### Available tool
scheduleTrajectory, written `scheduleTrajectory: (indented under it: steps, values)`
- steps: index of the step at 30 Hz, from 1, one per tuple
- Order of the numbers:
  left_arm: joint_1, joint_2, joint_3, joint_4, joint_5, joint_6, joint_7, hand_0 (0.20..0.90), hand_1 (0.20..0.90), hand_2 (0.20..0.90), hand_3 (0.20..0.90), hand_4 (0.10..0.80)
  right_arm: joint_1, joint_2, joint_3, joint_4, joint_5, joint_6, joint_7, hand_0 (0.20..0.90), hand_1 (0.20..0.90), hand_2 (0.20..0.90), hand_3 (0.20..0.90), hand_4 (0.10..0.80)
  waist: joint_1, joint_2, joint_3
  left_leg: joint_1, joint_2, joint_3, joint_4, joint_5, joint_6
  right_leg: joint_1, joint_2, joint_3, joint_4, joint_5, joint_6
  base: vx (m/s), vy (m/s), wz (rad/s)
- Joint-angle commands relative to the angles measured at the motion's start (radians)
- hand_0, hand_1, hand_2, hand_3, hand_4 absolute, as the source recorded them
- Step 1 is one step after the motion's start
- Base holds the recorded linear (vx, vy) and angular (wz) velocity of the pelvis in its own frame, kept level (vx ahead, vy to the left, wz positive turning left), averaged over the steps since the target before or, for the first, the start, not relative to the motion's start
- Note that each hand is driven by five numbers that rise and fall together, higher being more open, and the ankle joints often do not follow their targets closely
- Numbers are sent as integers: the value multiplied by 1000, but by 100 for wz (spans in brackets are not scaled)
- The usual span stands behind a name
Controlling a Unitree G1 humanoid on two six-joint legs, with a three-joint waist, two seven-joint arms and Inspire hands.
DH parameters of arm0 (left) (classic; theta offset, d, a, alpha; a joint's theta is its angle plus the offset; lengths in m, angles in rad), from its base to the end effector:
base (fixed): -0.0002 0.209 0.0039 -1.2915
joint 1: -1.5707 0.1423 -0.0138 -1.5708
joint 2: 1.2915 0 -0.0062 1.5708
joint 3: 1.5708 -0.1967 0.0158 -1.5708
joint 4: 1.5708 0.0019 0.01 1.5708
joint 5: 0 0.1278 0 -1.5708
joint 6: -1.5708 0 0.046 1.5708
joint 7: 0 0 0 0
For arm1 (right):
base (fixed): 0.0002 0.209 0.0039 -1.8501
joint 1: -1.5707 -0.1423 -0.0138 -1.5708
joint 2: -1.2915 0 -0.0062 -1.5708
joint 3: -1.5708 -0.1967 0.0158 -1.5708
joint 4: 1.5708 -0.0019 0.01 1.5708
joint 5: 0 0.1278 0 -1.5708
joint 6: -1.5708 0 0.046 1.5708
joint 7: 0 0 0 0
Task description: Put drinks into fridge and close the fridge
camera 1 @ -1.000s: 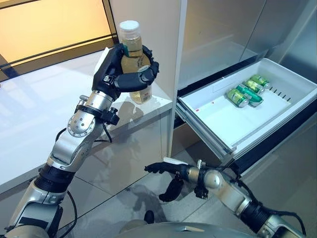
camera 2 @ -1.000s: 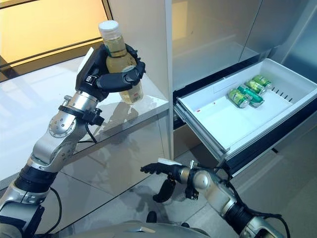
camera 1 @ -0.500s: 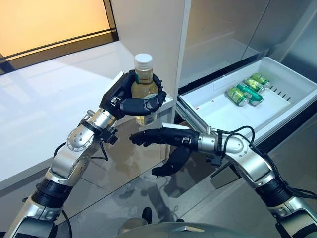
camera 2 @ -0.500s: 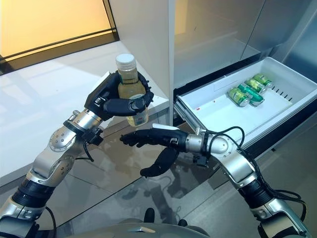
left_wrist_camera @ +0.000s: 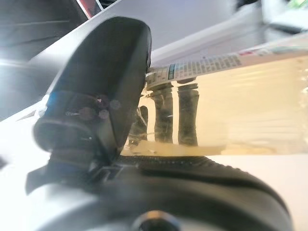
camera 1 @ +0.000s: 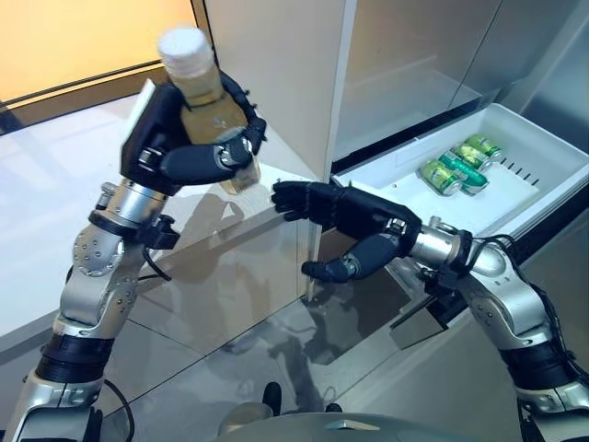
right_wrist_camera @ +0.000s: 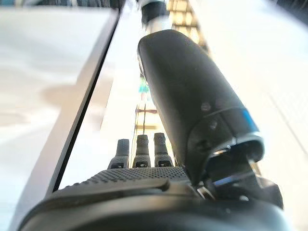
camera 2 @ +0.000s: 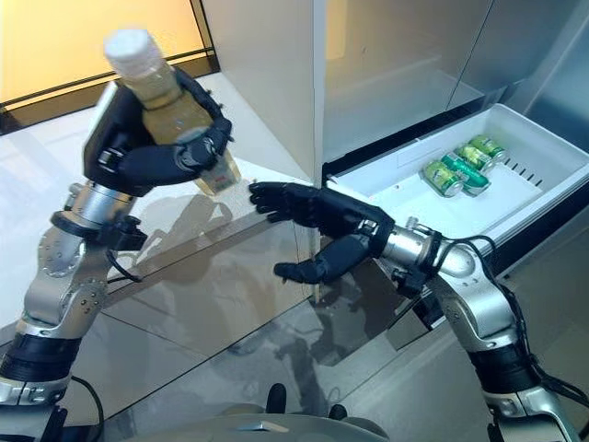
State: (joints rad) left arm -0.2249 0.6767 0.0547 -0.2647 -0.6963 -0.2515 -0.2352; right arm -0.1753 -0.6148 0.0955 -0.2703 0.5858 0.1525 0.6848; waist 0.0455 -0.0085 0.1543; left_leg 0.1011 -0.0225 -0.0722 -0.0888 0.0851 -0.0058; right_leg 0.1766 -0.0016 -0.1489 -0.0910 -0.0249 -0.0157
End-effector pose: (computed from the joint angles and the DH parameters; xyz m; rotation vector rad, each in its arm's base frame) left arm 0.2134 0.2439 0.1742 0.0532 -0.7084 -0.4145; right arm 0.2175 -0.2153 0.1255 -0.1157 -0.1634 0.9565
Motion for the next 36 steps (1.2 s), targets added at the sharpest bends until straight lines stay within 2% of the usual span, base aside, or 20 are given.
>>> scheduleTrajectory:
  steps: [1, 9, 16, 22, 27, 36]
  values:
    - [-66, 44, 80, -106, -52, -175, 27, 300, 300, 300, 200, 100, -29, 4, -44, -28, 69, -101, -66, 900, 900, 900, 900, 800, -24, -17, -127, 40, -44, 6, 2, -106, 25, -43, -33, 34, 24, 46, 85, 0, 0, 0]
    - [-96, 53, 40, -92, -83, -135, -5, 300, 300, 300, 200, 100, -77, 6, -35, -9, 105, -85, -94, 900, 900, 900, 900, 800, -28, -15, -125, 42, -42, 7, 2, -109, 22, -42, -32, 34, 21, 46, 85, 0, 0, 0]
    - [-146, 48, -58, -95, -97, -68, -47, 300, 300, 300, 200, 100, -183, -7, 43, 9, 132, -59, -159, 900, 900, 900, 900, 800, -23, -15, -122, 45, -42, 6, 2, -109, 21, -37, -31, 31, 20, 45, 83, 0, 0, 0]
    - [-175, 51, -104, -90, -112, -32, -70, 300, 300, 300, 200, 100, -236, -2, 90, 17, 166, -26, -170, 900, 900, 900, 900, 800, -18, -16, -124, 46, -43, 7, 2, -108, 22, -35, -31, 28, 19, 45, 82, 0, 0, 0]
    - [-212, 50, -153, -80, -115, -19, -86, 300, 300, 300, 200, 100, -286, 12, 139, 48, 202, 27, -195, 900, 900, 900, 900, 800, -15, -17, -125, 48, -44, 7, 2, -108, 23, -33, -31, 26, 19, 44, 81, 0, 0, 0]
    - [-255, 34, -204, -91, -145, -1, -100, 300, 300, 300, 200, 100, -346, 54, 214, 77, 211, 51, -218, 900, 900, 900, 900, 800, -7, -18, -126, 49, -45, 3, 2, -107, 26, -31, -31, 25, 19, 44, 77, 0, 0, 0]
